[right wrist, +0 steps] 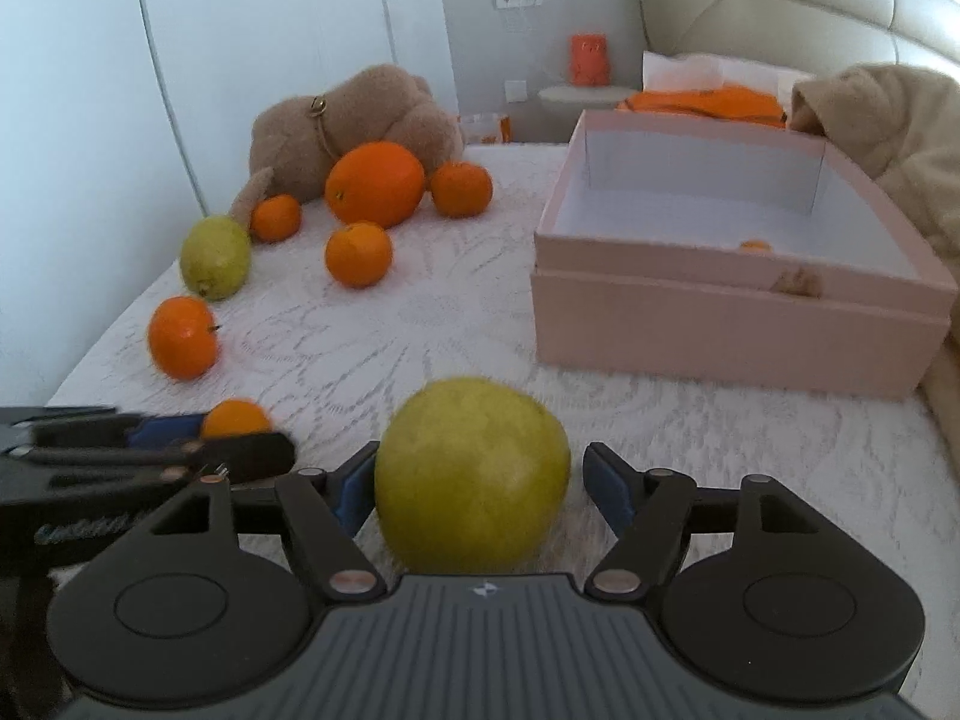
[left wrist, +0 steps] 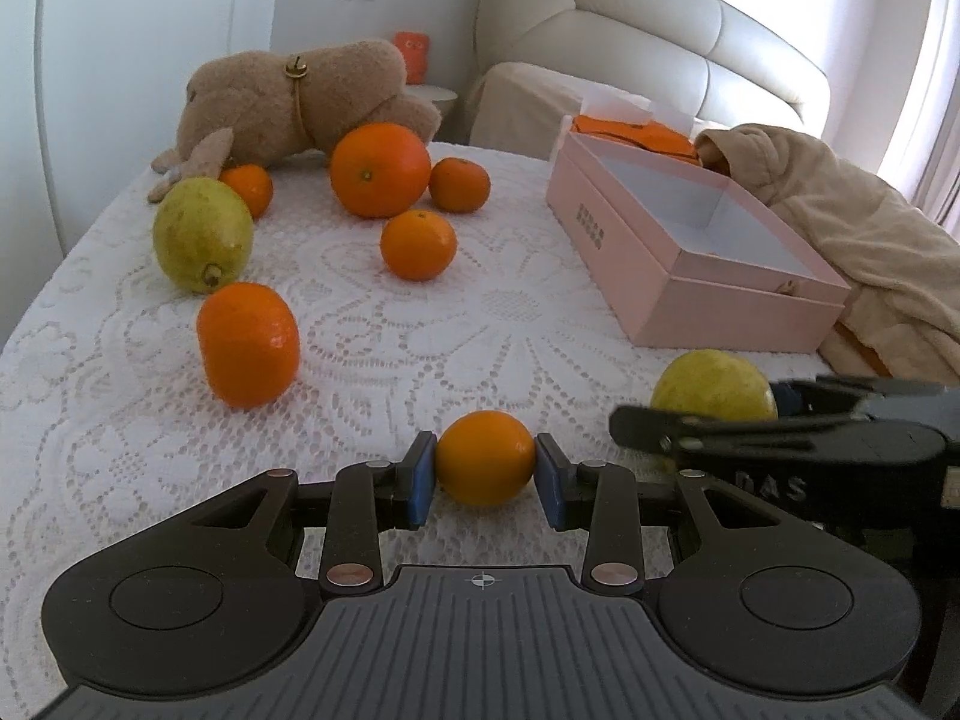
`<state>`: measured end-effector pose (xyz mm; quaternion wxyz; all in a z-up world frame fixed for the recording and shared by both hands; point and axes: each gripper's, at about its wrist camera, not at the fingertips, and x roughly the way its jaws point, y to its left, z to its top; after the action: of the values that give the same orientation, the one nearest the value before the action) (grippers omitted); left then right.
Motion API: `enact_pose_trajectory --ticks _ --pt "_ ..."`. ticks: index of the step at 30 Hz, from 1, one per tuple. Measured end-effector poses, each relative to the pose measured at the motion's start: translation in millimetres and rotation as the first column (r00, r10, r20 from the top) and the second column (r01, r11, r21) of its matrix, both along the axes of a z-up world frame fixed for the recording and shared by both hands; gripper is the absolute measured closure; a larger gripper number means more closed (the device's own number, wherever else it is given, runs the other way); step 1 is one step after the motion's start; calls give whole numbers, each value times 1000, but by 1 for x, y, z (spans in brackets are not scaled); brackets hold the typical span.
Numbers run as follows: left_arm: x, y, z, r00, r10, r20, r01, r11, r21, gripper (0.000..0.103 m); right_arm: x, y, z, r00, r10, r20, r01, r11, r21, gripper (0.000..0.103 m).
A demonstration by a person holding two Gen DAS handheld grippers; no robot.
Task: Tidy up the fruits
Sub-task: 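Grasp a small orange with the left tool while the right tool holds the pomelo, then carry the orange to the pink box and open the left tool while the right tool carries the pomelo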
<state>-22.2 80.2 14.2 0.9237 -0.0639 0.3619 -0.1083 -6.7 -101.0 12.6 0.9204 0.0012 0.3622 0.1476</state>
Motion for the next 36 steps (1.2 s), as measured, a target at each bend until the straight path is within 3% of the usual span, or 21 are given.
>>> enact_pose_trajectory --ticks 4,6,8,23,26,31,34,36 --pt "-1 -2 0 1000 1 2 -1 1000 7 64 7 8 2 1000 3 17 -3 1000 -27 32" --pt "-1 -2 -1 1000 0 4 0 1000 8 64 8 12 3 1000 9 26 -8 999 -42 41" --pt "-1 -1 -1 1000 -1 7 1 1000 7 64 8 12 4 1000 10 26 -9 999 -46 42" --pt "-10 -22 -2 999 -41 25 39 998 48 64 -37 -38 23 998 25 63 -27 999 32 49" --pt "-12 -27 -4 998 -48 39 44 996 79 63 -32 -42 22 998 4 57 -5 1000 26 49" --pt "-13 -25 -6 998 -49 46 46 996 73 63 -29 -47 9 1000 -16 25 16 1000 8 34" --pt "-13 -25 -6 998 -50 47 46 996 77 63 -26 -49 -1 999 -9 -33 9 1000 -2 33" --pt "-13 -25 -6 998 -50 47 46 996 78 63 -32 -47 -1 1000 -4 -23 4 1000 -21 33"
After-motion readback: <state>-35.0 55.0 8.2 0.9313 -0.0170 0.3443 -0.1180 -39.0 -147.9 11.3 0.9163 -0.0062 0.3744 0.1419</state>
